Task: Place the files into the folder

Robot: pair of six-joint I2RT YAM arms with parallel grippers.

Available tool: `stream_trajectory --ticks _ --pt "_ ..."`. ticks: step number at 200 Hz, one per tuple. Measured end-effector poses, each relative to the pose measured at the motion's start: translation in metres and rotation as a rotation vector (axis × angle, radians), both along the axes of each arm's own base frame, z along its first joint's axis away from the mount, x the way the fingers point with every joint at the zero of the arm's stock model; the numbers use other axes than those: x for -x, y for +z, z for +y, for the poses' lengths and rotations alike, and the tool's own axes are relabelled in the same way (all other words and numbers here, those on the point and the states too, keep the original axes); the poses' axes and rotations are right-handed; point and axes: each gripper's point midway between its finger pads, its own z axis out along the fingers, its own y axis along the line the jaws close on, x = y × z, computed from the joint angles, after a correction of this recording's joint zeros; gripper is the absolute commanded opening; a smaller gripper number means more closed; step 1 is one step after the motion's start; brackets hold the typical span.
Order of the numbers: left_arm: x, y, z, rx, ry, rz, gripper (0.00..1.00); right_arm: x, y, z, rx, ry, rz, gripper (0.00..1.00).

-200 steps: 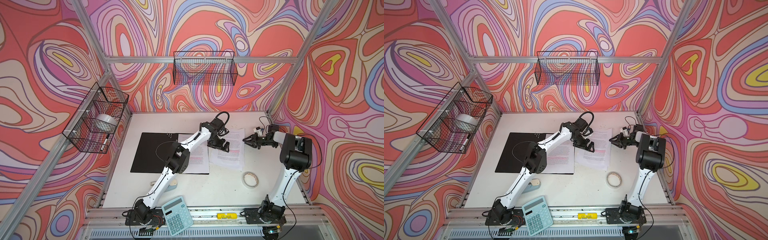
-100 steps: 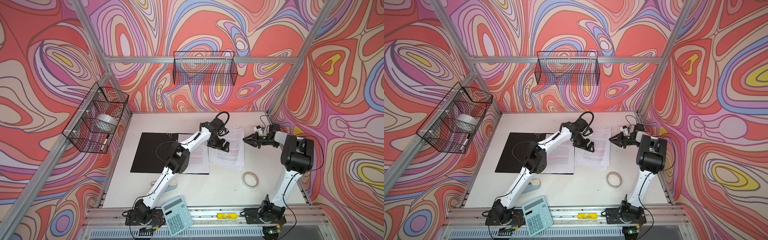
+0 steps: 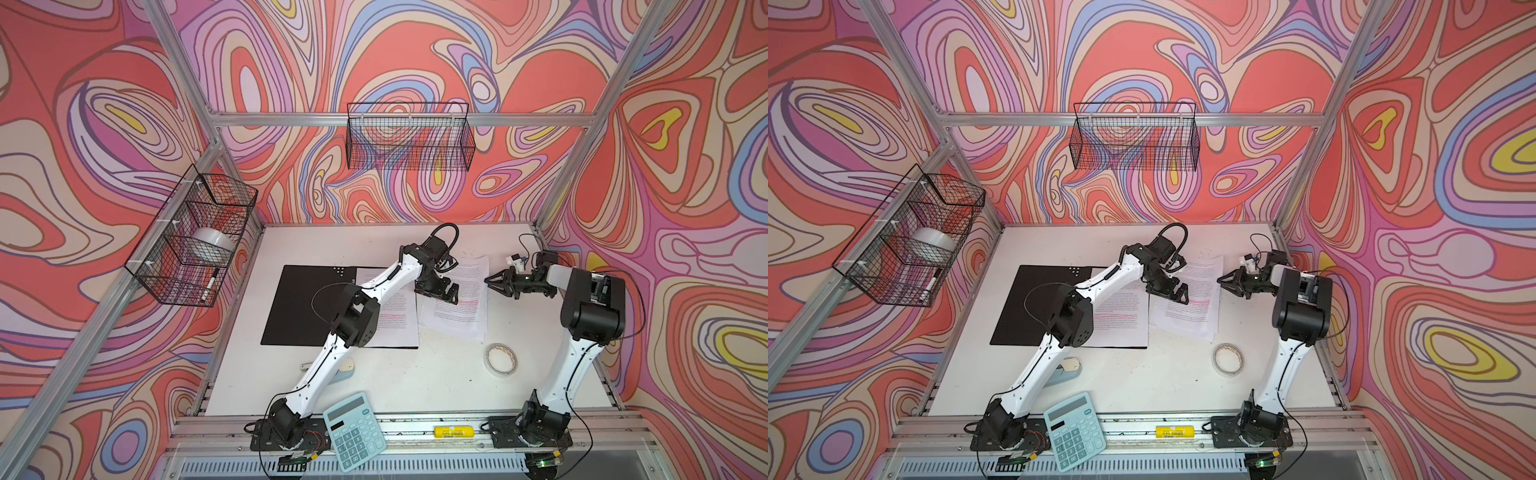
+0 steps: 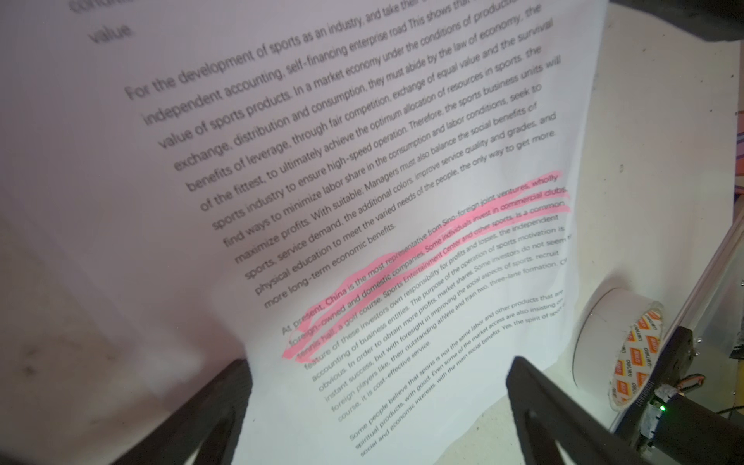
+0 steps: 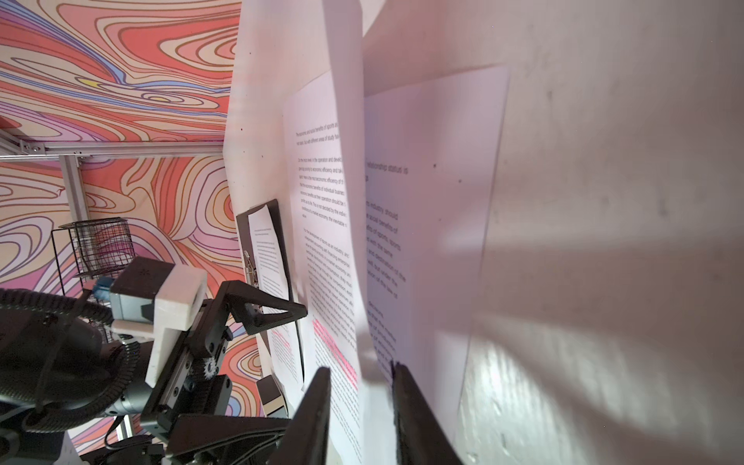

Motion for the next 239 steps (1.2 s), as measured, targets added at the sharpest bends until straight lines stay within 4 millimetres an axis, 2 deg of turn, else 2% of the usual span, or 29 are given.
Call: stream_trajectory --ticks 57,105,145,211,239 --pt "0.000 0.000 0.000 -0.001 -0.001 -0.002 1.00 -0.003 -0.007 -0.001 -0.003 -0.004 -0.003 0.35" --pt "-0.001 0.000 0.001 -0.004 -0.005 -0.009 1.00 -0.004 -0.005 0.002 -0.036 -0.002 -0.024 0.31" --pt "-0.001 0.000 0.003 -0.015 -0.007 -0.014 1.00 0.003 -0.007 0.007 -0.073 0.004 -0.011 0.28" --pt "-0.004 -0.001 0.008 -0.032 -0.004 -0.022 1.00 0.008 0.009 0.010 -0.078 0.012 -0.035 0.26" --pt "-0.004 0.000 0.008 -0.031 -0.003 -0.021 1.00 0.008 0.010 0.011 -0.082 0.012 -0.031 0.23"
